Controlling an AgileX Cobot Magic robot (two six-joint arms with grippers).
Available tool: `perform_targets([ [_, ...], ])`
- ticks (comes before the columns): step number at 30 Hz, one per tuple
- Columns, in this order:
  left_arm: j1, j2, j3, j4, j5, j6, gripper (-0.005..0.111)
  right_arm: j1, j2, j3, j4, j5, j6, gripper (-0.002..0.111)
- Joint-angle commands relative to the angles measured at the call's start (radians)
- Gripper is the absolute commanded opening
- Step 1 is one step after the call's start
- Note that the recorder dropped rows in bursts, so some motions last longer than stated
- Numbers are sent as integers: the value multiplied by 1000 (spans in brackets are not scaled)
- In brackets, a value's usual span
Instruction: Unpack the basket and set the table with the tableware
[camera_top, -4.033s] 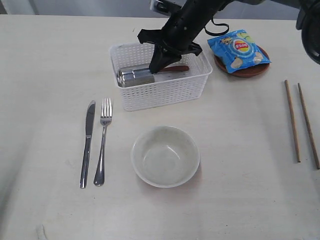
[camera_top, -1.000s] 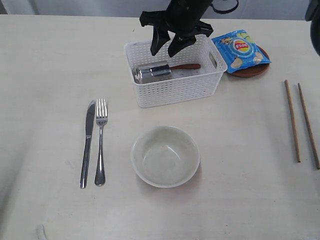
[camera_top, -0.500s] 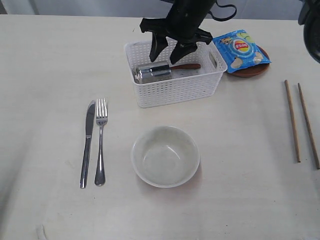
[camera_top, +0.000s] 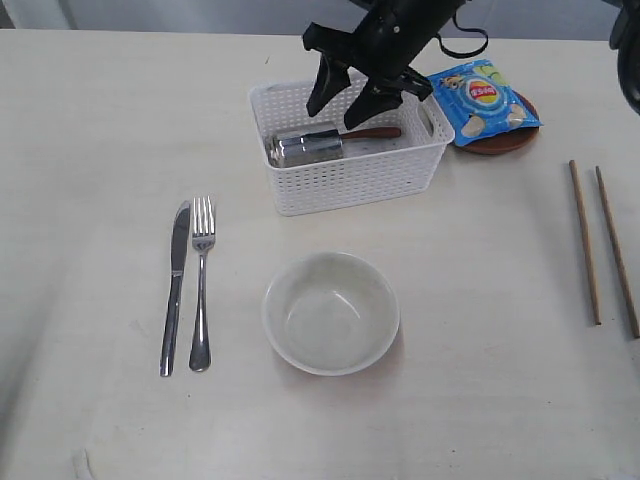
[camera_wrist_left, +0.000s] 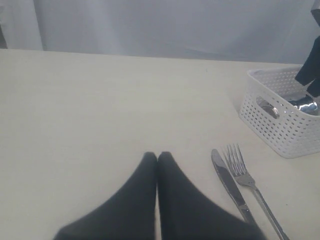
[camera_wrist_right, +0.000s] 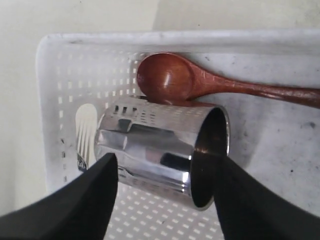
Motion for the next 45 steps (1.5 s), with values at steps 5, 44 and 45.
perform_targets([
  [5,-5,-4,4,1,-2,3,0,-2,37,-6,0,2,-9,55],
  [44,-5,-4,4,1,-2,3,0,-13,-130,-6,143,2,-118,-1],
  [45,-5,-4,4,1,-2,3,0,-11,-149,-6,140,2,-120,-1],
])
